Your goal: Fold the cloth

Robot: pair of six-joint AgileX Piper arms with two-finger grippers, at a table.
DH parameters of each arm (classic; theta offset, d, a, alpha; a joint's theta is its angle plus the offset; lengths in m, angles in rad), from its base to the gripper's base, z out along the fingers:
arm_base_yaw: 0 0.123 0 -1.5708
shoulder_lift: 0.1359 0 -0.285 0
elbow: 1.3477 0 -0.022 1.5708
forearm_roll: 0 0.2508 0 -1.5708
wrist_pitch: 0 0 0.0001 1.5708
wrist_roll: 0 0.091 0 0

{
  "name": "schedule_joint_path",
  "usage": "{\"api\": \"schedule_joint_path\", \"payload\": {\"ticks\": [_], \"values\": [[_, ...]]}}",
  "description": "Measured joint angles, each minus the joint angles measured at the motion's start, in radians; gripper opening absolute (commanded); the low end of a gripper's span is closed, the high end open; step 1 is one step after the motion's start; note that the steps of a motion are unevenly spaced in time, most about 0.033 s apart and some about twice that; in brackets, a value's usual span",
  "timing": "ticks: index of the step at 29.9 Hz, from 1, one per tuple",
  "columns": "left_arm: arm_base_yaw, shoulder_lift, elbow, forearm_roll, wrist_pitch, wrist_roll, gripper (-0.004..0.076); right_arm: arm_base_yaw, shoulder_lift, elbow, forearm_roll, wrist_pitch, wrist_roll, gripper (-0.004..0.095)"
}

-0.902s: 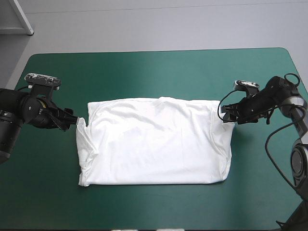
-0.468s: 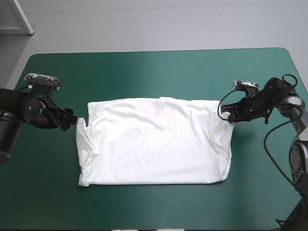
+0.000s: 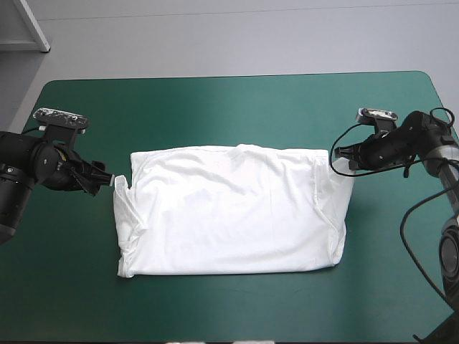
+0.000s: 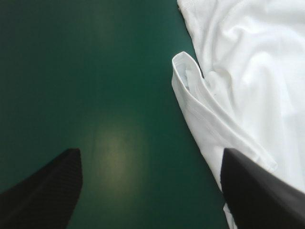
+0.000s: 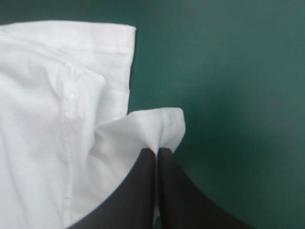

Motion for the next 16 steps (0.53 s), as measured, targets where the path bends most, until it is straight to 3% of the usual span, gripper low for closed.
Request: {"api": "schedule_joint_path", "payload": {"ticks": [8,16], "values": [[0.000,0.000,0.000,-0.003,-0.007,0.000,0.0584,0.034,-0.071,-0.002,0.063,0.038,-0.028,-0.0015],[0.000,0.000,0.000,-0.006,-0.008,0.000,0.0584,0.252,-0.071,-0.002,0.072,0.035,-0.054,-0.0015]]}}
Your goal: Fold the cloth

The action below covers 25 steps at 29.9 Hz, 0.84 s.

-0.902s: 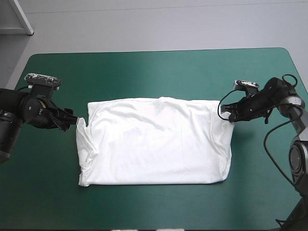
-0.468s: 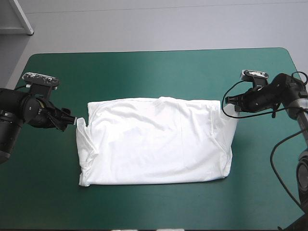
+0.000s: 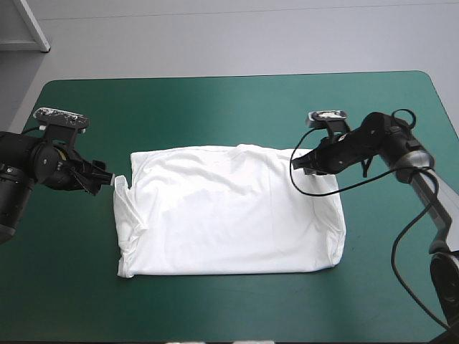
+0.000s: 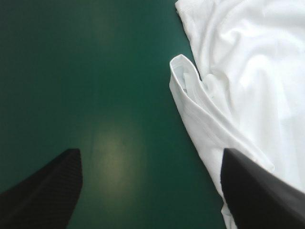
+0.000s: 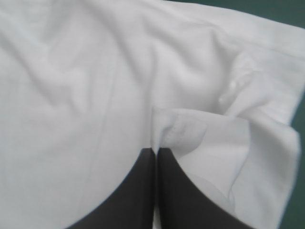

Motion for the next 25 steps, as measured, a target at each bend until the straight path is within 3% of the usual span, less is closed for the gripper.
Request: {"api": "schedule_joint_path", "payload": {"ticks": [8,11,15,17,25], "values": [[0.000,0.000,0.000,-0.002,-0.001,0.000,0.0584,0.119,0.075,-0.001,0.003,-0.029,-0.003,0.0022],[0.000,0.000,0.000,-0.004,0.001,0.000,0.0584,0.121,0.117,-0.001,0.002,-0.027,-0.003,0.0193],[0.000,0.000,0.000,-0.005,0.002,0.000,0.0584,0.122,0.143,-0.001,0.002,-0.026,-0.003,0.0526],[0.000,0.000,0.000,-0.007,0.002,0.000,0.0584,0.122,0.144,-0.001,0.002,-0.032,-0.003,0.0625],[0.000,0.000,0.000,-0.011,0.002,0.000,0.0584,0.122,0.085,-0.011,-0.010,-0.066,0.005,0.0644]]}}
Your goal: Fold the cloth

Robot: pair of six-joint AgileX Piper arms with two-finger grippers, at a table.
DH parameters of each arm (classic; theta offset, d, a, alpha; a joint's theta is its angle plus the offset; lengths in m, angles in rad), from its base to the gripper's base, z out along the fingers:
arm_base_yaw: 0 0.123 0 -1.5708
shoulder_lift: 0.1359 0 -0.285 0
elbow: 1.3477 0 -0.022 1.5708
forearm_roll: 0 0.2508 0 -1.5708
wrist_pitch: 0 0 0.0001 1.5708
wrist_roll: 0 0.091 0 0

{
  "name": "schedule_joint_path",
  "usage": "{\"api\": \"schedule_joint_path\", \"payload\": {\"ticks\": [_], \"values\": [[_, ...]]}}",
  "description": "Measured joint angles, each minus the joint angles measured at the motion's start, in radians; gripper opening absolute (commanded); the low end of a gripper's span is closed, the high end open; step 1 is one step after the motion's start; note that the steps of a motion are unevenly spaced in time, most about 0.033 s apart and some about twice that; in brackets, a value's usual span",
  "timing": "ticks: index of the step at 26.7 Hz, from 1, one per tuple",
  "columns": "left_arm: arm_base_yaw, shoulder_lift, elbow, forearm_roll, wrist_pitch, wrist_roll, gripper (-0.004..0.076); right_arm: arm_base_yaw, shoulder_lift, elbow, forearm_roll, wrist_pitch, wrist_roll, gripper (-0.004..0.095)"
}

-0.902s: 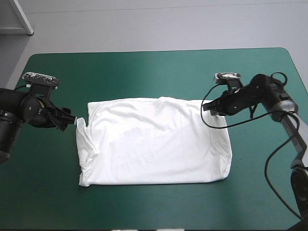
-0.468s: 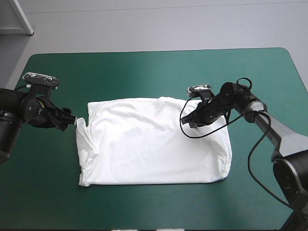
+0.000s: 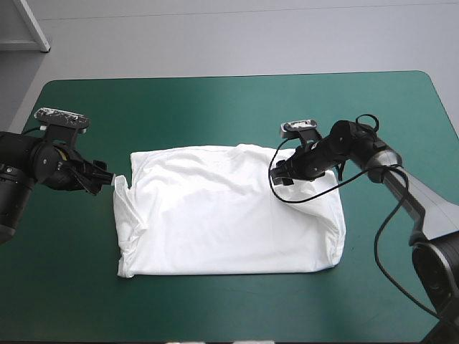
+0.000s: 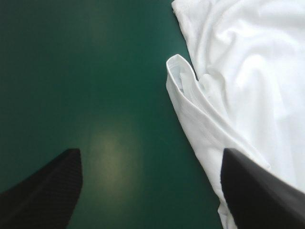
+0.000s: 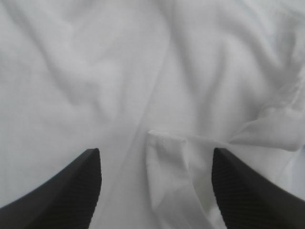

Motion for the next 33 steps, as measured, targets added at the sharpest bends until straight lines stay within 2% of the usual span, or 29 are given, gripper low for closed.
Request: {"api": "schedule_joint_path", "payload": {"ticks": [6,13,18,22,26,33], "values": [[0.000,0.000,0.000,0.002,-0.016,-0.039,0.0584,0.000,-0.092,-0.115,-0.106,0.048,0.078,0.0644],[0.006,0.000,0.048,0.037,-0.133,-0.120,0.0584,0.000,-0.214,-0.199,-0.162,0.209,0.116,0.0644],[0.115,0.011,0.171,-0.037,-0.218,-0.115,0.0573,0.000,-0.286,-0.197,-0.200,0.293,0.123,0.0644],[0.251,0.033,0.274,-0.219,-0.292,-0.009,0.0549,0.000,-0.343,-0.178,-0.210,0.313,0.124,0.0644],[0.385,0.078,0.344,-0.461,-0.363,0.166,0.0542,0.000,-0.397,-0.131,-0.210,0.323,0.125,0.0622],[0.403,0.255,0.349,-0.650,-0.517,0.293,0.0542,0.000,-0.461,-0.004,-0.210,0.324,0.127,0.0590]]}}
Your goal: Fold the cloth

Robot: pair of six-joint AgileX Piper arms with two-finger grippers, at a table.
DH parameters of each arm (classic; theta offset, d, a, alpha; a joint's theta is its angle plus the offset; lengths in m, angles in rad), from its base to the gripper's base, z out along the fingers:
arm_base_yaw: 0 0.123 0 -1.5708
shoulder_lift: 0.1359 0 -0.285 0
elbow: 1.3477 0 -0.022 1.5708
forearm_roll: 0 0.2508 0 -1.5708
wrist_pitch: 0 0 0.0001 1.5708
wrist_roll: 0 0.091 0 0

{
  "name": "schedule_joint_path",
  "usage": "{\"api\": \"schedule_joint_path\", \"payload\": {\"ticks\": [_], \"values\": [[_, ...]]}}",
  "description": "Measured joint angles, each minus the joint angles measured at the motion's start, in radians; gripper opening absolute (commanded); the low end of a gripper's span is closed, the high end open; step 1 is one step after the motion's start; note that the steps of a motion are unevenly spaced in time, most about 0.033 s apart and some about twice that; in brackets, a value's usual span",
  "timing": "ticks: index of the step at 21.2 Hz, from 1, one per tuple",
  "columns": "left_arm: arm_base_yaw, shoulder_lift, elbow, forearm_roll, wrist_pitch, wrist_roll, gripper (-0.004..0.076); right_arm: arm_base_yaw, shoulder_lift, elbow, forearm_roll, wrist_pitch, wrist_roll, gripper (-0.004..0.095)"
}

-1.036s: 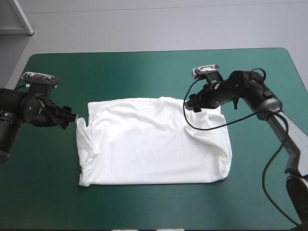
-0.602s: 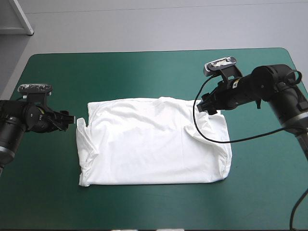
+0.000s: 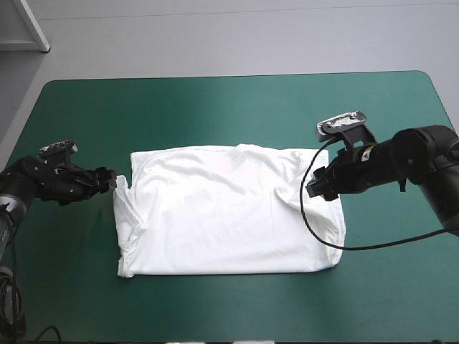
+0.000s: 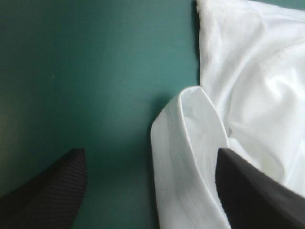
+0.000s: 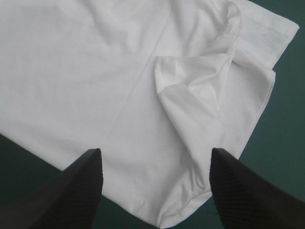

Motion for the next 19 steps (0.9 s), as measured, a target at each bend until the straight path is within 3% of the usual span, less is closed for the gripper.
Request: {"api": "schedule_joint_path", "payload": {"ticks": [4,6,13,15,19], "values": [[0.000,0.122,0.000,-0.153,-0.035,0.125,0.0524,0.000,-0.029,0.016,0.000,0.000,0.007,0.0590],[0.000,0.154,-0.001,-0.167,-0.058,0.144,0.0472,0.000,-0.038,0.016,0.000,0.000,0.007,0.0590],[0.000,0.169,0.000,-0.160,-0.088,0.147,0.0072,0.000,-0.045,0.016,0.000,-0.016,0.007,0.0582],[0.000,0.172,0.000,-0.160,-0.076,0.147,0.0025,0.000,-0.045,0.016,-0.003,-0.032,0.007,0.0580],[0.000,0.172,0.000,-0.162,-0.064,0.152,0.0019,0.000,-0.045,0.016,-0.022,-0.043,0.007,0.0580]]}}
